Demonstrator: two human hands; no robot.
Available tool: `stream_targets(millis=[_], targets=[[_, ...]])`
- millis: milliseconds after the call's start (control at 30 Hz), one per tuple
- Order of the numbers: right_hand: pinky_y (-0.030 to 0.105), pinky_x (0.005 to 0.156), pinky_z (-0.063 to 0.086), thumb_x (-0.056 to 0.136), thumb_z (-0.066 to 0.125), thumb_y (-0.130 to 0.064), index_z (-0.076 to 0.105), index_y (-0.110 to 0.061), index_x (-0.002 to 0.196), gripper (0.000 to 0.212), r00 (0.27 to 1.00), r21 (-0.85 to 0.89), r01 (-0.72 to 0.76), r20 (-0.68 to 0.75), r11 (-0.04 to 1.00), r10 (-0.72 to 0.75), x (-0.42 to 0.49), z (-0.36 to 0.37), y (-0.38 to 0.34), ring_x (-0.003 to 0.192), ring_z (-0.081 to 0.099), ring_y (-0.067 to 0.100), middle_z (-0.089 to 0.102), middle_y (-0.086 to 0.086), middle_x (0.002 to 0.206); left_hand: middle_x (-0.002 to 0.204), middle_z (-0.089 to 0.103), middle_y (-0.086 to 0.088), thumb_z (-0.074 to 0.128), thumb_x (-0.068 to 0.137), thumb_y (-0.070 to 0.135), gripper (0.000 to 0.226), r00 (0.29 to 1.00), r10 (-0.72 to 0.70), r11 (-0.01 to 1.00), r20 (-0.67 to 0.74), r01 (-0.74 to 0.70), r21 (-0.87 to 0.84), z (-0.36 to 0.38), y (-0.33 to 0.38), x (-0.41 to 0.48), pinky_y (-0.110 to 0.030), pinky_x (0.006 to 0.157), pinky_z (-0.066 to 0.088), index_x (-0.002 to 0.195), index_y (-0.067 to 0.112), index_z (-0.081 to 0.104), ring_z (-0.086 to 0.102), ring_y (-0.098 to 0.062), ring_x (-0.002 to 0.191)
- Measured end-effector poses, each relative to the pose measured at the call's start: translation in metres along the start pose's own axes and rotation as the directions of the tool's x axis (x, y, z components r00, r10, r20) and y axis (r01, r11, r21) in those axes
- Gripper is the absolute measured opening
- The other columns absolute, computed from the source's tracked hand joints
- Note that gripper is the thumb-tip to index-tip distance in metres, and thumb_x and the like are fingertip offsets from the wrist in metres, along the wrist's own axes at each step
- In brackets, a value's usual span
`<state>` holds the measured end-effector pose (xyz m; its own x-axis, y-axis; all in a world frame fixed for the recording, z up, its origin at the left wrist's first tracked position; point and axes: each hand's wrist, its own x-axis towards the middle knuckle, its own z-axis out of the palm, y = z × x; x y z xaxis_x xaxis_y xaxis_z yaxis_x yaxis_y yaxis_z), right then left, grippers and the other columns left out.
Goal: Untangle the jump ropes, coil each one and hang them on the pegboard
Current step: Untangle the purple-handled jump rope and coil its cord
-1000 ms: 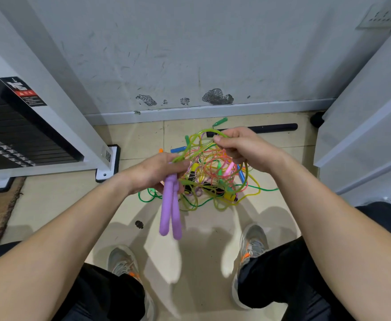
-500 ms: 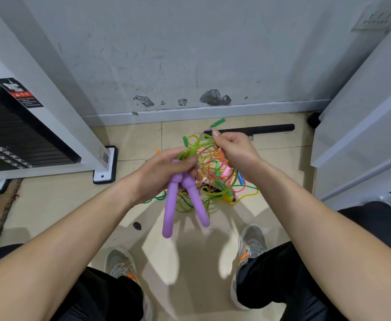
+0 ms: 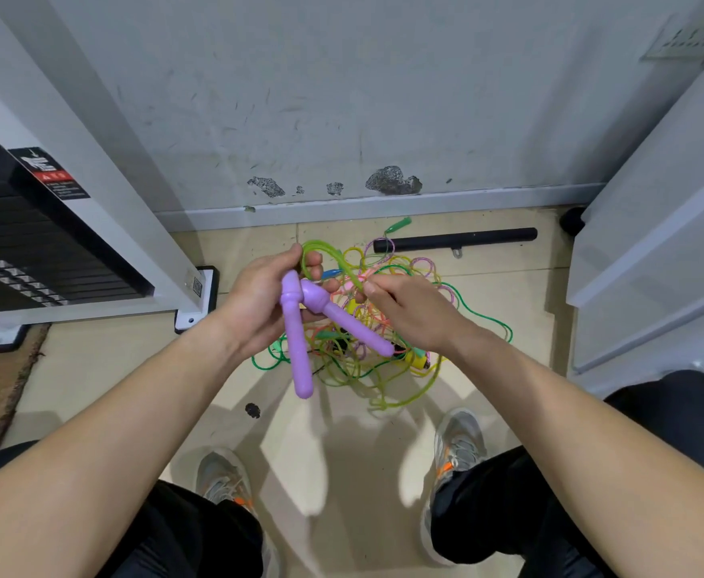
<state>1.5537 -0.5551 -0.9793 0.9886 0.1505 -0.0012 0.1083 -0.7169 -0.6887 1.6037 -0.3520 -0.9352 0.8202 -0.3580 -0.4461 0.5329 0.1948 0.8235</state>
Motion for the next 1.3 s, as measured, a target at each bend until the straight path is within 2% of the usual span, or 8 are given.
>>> stream_targets(millis=[200,333,467,700,867,933,1100,1300], targets=[[0.035,0.073,0.047,0.104,0.037,-0.049,0.066,-0.024,0.086,0.042,0.995,-0.274,-0.041,0.081,0.961,0.065,0.001,-0.010,-0.013,0.084,0.058,0.019,0.065,-0.009,0.083,0.067,0.051,0.000,0.045,0.105,0.028,0.032,0.993,0.110,0.958,0.046,-0.118,0.261,-0.004,-0.002,0.004,-0.024,0.050,0.047,0.077,0.013,0.051,0.073,-0.020,0.078],[0.031,0.066,0.041,0.103,0.047,-0.035,0.064,-0.023,0.075,0.035,0.987,0.189,-0.157,0.048,0.969,0.151,0.006,-0.015,-0.002,0.066,0.052,0.002,0.058,-0.016,0.067,0.072,0.059,-0.002,0.047,0.103,0.026,0.026,0.988,0.112,0.930,0.111,-0.143,0.339,-0.012,0.001,0.005,-0.031,0.060,0.046,0.085,0.012,0.058,0.071,-0.022,0.081],[0.025,0.049,0.031,0.106,0.046,-0.020,0.059,-0.013,0.081,0.029,0.981,0.631,-0.097,-0.069,0.770,0.180,0.008,-0.029,-0.007,0.048,0.036,0.008,0.046,-0.009,0.058,0.084,0.065,-0.010,0.056,0.100,0.024,0.025,0.965,0.101,0.733,0.240,-0.236,0.638,-0.021,0.002,0.004,-0.041,0.081,0.045,0.095,0.001,0.065,0.061,-0.021,0.079],[0.032,0.056,0.011,0.089,0.057,-0.019,0.059,-0.014,0.066,0.024,0.971,0.882,-0.175,0.081,0.437,0.226,0.015,-0.044,-0.027,0.048,0.019,0.011,0.027,-0.003,0.055,0.118,0.072,-0.002,0.053,0.101,0.010,0.022,0.969,0.005,0.777,0.246,-0.159,0.609,-0.014,-0.009,0.003,-0.033,0.066,0.056,0.121,0.003,0.060,0.072,-0.031,0.085],[0.027,0.051,0.020,0.089,0.062,-0.035,0.060,-0.021,0.057,0.034,0.990,0.731,-0.108,0.020,0.674,0.136,0.011,-0.043,-0.032,0.049,0.025,0.010,0.031,0.006,0.059,0.104,0.067,-0.017,0.055,0.098,0.001,0.022,0.961,0.028,0.795,0.275,-0.188,0.577,-0.016,-0.008,0.004,-0.021,0.070,0.052,0.116,-0.012,0.056,0.064,-0.025,0.088],[0.026,0.054,0.026,0.098,0.060,-0.035,0.060,-0.023,0.062,0.038,0.997,0.629,-0.060,-0.006,0.775,0.083,0.010,-0.043,-0.036,0.049,0.029,0.008,0.039,-0.008,0.052,0.094,0.064,-0.012,0.055,0.099,0.002,0.015,0.936,0.011,0.739,0.352,-0.245,0.628,-0.014,-0.012,0.003,-0.020,0.078,0.049,0.107,-0.010,0.058,0.060,-0.019,0.087],[0.014,0.057,0.034,0.101,0.060,-0.022,0.062,-0.015,0.073,0.028,0.988,0.574,-0.034,-0.102,0.818,0.113,0.013,-0.042,-0.036,0.047,0.048,-0.002,0.051,-0.020,0.047,0.081,0.062,-0.005,0.050,0.101,0.029,0.031,0.901,-0.048,0.666,0.431,-0.292,0.686,0.007,-0.027,-0.007,-0.020,0.075,0.047,0.091,0.004,0.064,0.060,-0.013,0.080],[0.021,0.050,0.037,0.094,0.067,-0.013,0.063,-0.018,0.085,0.011,0.970,0.546,-0.030,-0.185,0.837,0.155,0.022,-0.047,-0.012,0.051,0.045,0.009,0.055,-0.010,0.056,0.070,0.047,-0.008,0.033,0.103,0.047,0.050,0.895,-0.061,0.825,0.442,-0.204,0.527,0.017,-0.045,-0.017,-0.031,0.073,0.048,0.073,0.009,0.047,0.057,-0.026,0.073]])
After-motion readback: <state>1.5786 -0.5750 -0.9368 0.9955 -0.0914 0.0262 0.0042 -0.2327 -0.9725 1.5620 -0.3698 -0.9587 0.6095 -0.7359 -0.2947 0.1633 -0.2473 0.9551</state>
